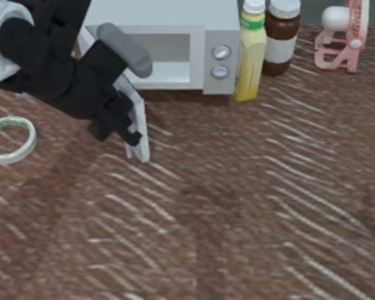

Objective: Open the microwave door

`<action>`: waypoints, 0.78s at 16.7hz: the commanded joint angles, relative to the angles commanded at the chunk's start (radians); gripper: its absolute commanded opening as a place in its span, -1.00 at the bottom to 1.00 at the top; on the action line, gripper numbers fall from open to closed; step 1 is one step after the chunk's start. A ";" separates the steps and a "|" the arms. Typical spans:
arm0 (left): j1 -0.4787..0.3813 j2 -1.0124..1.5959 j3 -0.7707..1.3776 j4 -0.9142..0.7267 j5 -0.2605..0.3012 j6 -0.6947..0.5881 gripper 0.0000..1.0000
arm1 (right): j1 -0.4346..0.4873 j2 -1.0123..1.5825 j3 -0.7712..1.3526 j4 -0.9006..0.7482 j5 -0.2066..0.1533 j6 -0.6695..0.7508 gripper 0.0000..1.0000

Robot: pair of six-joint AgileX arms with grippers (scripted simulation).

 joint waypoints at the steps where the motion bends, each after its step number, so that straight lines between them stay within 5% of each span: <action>1: 0.012 -0.003 -0.003 -0.008 0.012 0.028 -1.00 | 0.000 0.000 0.000 0.000 0.000 0.000 1.00; 13: 0.053 -0.016 -0.014 -0.033 0.056 0.120 -1.00 | 0.000 0.000 0.000 0.000 0.000 0.000 1.00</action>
